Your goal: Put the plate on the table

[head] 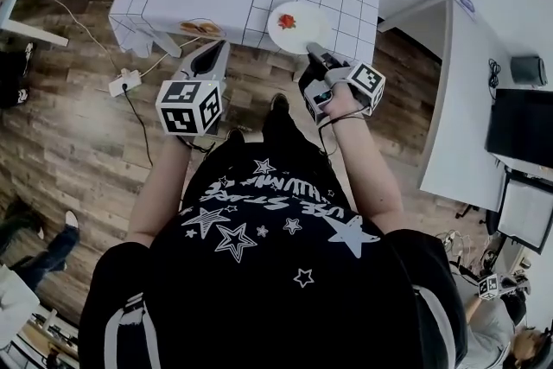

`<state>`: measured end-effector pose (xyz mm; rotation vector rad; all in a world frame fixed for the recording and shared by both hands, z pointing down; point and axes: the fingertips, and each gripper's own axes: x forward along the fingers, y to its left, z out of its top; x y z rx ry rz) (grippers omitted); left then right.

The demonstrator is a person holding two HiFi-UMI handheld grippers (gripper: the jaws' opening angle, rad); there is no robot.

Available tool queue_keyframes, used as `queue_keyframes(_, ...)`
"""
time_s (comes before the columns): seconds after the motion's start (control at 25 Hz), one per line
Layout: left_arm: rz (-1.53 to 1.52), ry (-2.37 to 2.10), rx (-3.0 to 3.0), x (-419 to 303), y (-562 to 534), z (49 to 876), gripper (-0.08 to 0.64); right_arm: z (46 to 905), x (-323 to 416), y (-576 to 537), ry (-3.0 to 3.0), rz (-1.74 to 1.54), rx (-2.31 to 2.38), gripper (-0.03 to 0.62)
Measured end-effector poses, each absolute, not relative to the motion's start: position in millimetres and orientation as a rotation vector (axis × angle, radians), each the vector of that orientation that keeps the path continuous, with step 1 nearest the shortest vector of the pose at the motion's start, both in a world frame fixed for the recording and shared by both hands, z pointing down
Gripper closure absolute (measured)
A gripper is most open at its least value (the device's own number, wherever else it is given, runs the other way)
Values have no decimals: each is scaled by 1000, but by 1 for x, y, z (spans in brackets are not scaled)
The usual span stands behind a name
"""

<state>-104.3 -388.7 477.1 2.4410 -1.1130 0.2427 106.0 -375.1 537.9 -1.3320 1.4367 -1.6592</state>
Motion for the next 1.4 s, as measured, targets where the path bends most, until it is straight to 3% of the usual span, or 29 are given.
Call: queue_keyframes(1.4,332,-1197,2351,-62,-426,494,552,603,117,-428,1411,-1893,-1275,568)
